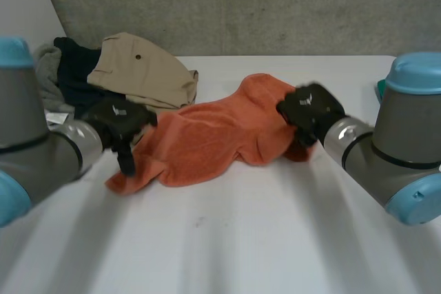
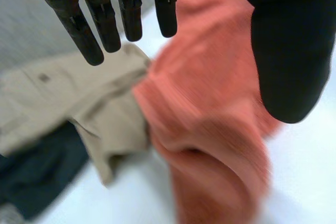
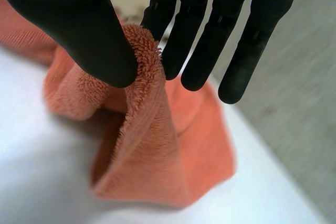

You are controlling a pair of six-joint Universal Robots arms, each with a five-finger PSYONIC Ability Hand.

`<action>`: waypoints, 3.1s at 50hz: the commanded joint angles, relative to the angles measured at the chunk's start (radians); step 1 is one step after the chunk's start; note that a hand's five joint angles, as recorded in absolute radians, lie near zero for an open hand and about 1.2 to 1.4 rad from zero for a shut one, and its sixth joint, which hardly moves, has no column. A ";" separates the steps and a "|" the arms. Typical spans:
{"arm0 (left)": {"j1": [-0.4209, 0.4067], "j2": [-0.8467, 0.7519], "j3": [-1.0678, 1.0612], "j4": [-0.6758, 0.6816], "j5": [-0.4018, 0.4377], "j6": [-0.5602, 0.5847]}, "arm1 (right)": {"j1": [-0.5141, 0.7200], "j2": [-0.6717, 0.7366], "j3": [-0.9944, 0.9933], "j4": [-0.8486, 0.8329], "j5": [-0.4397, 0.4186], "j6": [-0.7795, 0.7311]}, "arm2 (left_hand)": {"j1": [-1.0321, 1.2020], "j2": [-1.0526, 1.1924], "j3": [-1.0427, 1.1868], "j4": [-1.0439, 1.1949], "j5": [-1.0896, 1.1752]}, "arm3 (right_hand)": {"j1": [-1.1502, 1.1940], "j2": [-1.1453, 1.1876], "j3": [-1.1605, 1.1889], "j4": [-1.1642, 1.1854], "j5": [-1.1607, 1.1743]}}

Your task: Fold the laundry.

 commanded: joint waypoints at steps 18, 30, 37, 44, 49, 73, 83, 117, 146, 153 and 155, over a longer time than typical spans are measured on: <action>-0.133 -0.418 0.470 0.006 0.153 -0.056 | 0.139 -0.366 -0.089 -0.176 -0.151 0.008 | 0.051 0.064 0.061 0.069 0.079 | 0.251 0.218 0.208 0.201 0.227; -0.133 -0.395 0.629 -0.057 0.088 -0.232 | 0.050 -0.268 -0.151 -0.130 -0.107 0.007 | 1.059 1.072 1.069 1.077 1.087 | 0.251 0.218 0.208 0.201 0.227; -0.141 -0.344 0.723 -0.060 0.064 -0.317 | 0.050 -0.250 -0.186 -0.119 -0.067 -0.012 | 1.059 1.072 1.069 1.077 1.087 | 0.251 0.218 0.208 0.201 0.227; -0.119 -0.301 0.777 -0.071 -0.013 -0.329 | 0.044 -0.231 -0.235 -0.104 -0.074 -0.003 | 0.975 0.988 0.985 0.993 1.003 | 0.251 0.218 0.208 0.201 0.227; -0.121 -0.304 0.705 -0.114 0.064 -0.306 | 0.058 -0.253 -0.212 -0.105 -0.116 0.005 | 1.059 1.072 1.069 1.077 1.087 | 0.251 0.218 0.208 0.201 0.227; -0.007 -0.111 0.123 -0.172 -0.025 0.126 | -0.016 -0.063 0.059 0.065 -0.107 -0.173 | 1.059 1.072 1.069 1.077 1.087 | 0.251 0.218 0.208 0.201 0.227; 0.019 -0.254 0.267 -0.033 -0.036 0.168 | -0.013 0.132 -0.111 0.070 0.027 -0.188 | 1.059 1.072 1.069 1.077 1.087 | 0.251 0.218 0.208 0.201 0.227; 0.021 -0.050 0.292 0.389 -0.134 -0.035 | -0.086 0.019 -0.173 -0.190 -0.004 -0.059 | 1.059 1.072 1.069 1.077 1.087 | 0.251 0.218 0.208 0.201 0.227; 0.091 -0.104 -0.043 0.463 0.015 -0.027 | -0.272 0.140 0.010 -0.025 -0.128 0.286 | 1.059 1.072 1.069 1.077 1.087 | -0.641 -0.674 -0.685 -0.691 -0.665; 0.105 -0.087 -0.038 0.437 0.021 -0.030 | -0.321 0.137 -0.002 0.059 -0.105 0.352 | 1.059 1.072 1.069 1.077 1.087 | -0.642 -0.675 -0.685 -0.692 -0.666; 0.105 -0.084 -0.038 0.434 0.023 -0.029 | -0.327 0.140 0.002 0.073 -0.103 0.349 | 1.059 1.072 1.069 1.077 1.087 | -0.639 -0.672 -0.682 -0.689 -0.663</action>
